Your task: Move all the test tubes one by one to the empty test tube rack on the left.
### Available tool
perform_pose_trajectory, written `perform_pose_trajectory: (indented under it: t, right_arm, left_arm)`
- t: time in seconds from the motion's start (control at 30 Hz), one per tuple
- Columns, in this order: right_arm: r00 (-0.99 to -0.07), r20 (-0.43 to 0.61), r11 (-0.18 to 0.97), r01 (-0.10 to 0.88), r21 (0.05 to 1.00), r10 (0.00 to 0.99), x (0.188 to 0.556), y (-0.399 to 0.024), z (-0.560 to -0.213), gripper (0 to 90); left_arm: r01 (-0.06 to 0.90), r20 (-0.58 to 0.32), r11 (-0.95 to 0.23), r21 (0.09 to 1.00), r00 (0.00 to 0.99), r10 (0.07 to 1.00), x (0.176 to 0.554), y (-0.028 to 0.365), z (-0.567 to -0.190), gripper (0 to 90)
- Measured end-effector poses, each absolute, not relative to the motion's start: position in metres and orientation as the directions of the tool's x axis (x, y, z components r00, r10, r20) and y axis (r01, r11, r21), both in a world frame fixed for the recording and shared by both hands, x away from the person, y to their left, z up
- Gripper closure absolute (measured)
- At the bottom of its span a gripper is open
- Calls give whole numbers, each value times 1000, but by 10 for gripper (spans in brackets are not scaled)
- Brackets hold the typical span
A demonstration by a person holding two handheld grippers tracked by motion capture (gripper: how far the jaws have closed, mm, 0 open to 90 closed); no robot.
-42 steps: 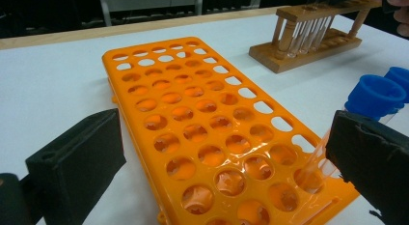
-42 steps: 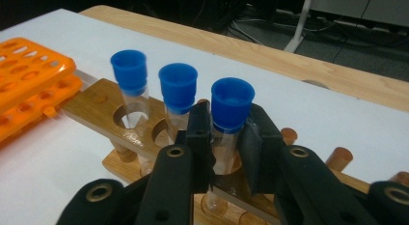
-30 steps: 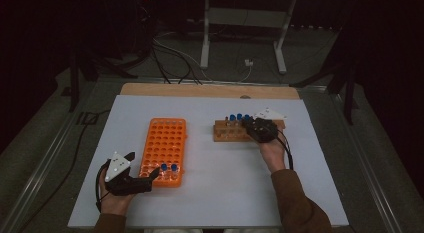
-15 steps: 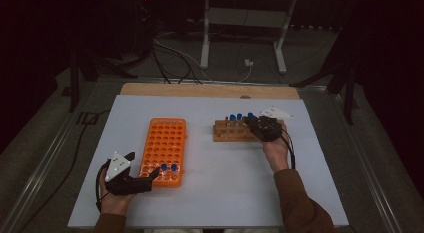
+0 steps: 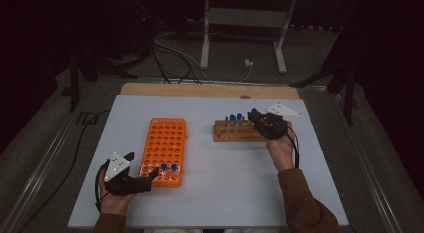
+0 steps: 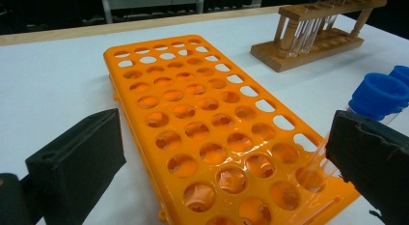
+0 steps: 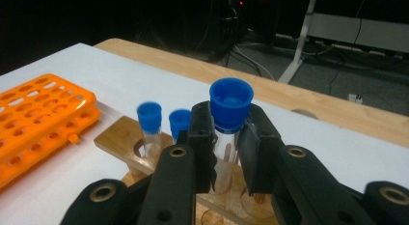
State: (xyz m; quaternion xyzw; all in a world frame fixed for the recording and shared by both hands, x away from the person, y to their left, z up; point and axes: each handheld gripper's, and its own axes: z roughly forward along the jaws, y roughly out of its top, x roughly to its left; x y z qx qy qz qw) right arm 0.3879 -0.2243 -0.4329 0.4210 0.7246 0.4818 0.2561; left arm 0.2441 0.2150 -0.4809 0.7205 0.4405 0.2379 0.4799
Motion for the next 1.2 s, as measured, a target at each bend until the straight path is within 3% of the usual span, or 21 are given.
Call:
perform_pose_trajectory:
  t: [0.33, 0.63, 1.2]
  right_arm:
    - [-522, 7, 187, 316, 930, 853, 379, -227, -410, 772]
    - [-549, 53, 155, 324, 933, 834, 373, -232, -395, 772]
    - [-643, 49, 214, 324, 921, 765, 354, -205, -398, 771]
  left_arm:
    - [407, -82, -148, 901, 496, 864, 244, 215, -481, 7]
    - [408, -83, -145, 901, 493, 866, 244, 216, -481, 7]
    - [407, -82, -143, 902, 487, 870, 244, 216, -481, 7]
